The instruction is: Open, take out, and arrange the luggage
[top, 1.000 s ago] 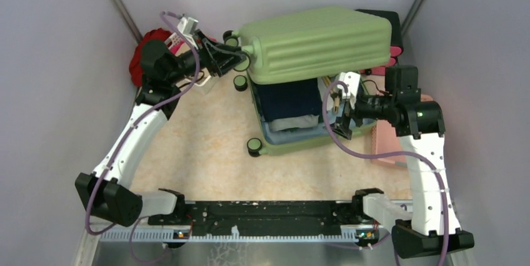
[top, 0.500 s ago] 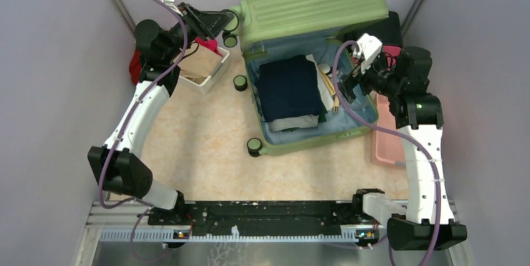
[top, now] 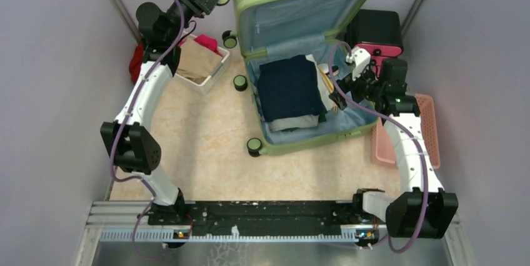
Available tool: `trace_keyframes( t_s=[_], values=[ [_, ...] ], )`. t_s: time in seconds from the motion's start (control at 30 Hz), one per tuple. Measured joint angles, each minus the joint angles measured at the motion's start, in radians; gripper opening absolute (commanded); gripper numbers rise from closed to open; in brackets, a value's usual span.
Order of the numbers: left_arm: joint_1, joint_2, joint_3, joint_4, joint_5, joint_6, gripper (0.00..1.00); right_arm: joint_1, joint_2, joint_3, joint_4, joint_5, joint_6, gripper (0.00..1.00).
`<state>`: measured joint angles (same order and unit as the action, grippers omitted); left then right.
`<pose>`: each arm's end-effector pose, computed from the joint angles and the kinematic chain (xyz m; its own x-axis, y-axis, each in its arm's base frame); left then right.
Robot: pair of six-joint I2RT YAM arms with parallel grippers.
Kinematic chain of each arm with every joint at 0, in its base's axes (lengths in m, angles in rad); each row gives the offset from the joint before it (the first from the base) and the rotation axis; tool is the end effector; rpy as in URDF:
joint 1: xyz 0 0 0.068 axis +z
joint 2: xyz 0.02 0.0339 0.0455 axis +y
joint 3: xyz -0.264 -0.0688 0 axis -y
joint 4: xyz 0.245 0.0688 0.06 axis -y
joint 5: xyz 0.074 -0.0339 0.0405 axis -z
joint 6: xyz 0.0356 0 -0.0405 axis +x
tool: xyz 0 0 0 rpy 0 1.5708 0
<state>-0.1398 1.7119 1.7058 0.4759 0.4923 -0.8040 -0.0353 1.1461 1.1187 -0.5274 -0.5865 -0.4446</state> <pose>0.3902 -0.0719 0.4811 -0.0779 -0.6299 -0.7728 0.6976 0.5193 -0.4937 0.2464 0.0110 0.3527 -0.2857 -0.3484 -0.8928 -0.6243 0.7744 -0.1024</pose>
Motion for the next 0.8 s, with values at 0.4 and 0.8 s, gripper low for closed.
trace_keyframes(
  t_s=[0.4, 0.8],
  values=[
    [0.009, 0.163, 0.134, 0.111, -0.104, -0.012, 0.00, 0.000, 0.027, -0.164, 0.116, -0.013, 0.040, 0.99],
    [0.018, 0.321, 0.273, 0.188, -0.230, -0.077, 0.04, -0.001, 0.018, -0.223, 0.169, -0.034, 0.056, 0.99]
  ],
)
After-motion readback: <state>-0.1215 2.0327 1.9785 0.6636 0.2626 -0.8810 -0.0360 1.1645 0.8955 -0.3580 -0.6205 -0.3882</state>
